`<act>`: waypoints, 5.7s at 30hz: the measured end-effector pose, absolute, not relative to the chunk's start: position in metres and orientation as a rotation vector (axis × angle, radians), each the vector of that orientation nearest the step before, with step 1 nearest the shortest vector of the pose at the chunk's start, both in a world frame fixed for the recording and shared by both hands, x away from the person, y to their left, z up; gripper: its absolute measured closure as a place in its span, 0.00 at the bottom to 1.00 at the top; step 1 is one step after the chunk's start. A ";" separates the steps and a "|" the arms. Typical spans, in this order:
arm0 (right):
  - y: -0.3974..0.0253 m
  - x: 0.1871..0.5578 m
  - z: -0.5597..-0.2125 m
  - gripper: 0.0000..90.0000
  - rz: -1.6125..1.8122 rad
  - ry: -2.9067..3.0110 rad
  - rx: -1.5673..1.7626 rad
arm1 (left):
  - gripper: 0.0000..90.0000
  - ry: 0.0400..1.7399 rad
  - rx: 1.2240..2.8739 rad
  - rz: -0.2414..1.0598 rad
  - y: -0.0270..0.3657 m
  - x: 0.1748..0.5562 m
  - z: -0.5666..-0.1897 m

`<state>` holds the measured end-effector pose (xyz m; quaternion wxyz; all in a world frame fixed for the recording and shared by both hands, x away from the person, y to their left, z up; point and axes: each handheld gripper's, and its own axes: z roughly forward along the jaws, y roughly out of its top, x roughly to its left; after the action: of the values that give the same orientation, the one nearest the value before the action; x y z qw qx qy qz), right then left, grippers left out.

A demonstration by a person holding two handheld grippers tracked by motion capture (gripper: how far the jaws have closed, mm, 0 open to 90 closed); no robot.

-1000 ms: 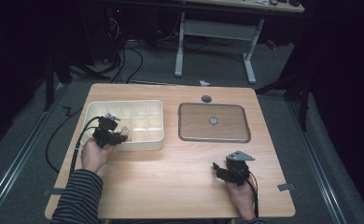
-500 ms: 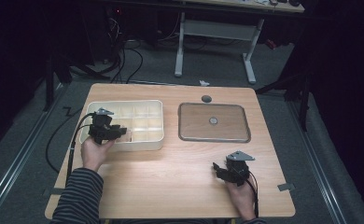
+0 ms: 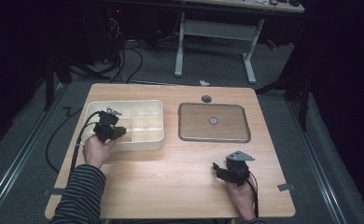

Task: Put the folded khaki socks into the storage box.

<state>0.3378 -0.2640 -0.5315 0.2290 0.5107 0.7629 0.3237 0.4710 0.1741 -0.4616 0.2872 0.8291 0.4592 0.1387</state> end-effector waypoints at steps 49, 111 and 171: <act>-0.264 0.338 -0.531 0.40 0.892 2.102 1.404 | 0.48 1.269 2.020 0.451 0.202 0.446 -0.437; -0.264 0.338 -0.531 0.40 0.892 2.101 1.405 | 0.38 1.264 1.810 0.408 0.234 0.380 -0.422; -0.264 0.338 -0.531 0.40 0.892 2.102 1.404 | 0.39 1.235 1.817 0.334 0.210 0.350 -0.463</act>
<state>0.3379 -0.2638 -0.5315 0.2285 0.5100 0.7634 0.3238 0.3495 0.2100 -0.4628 0.4439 0.7327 0.4980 0.1346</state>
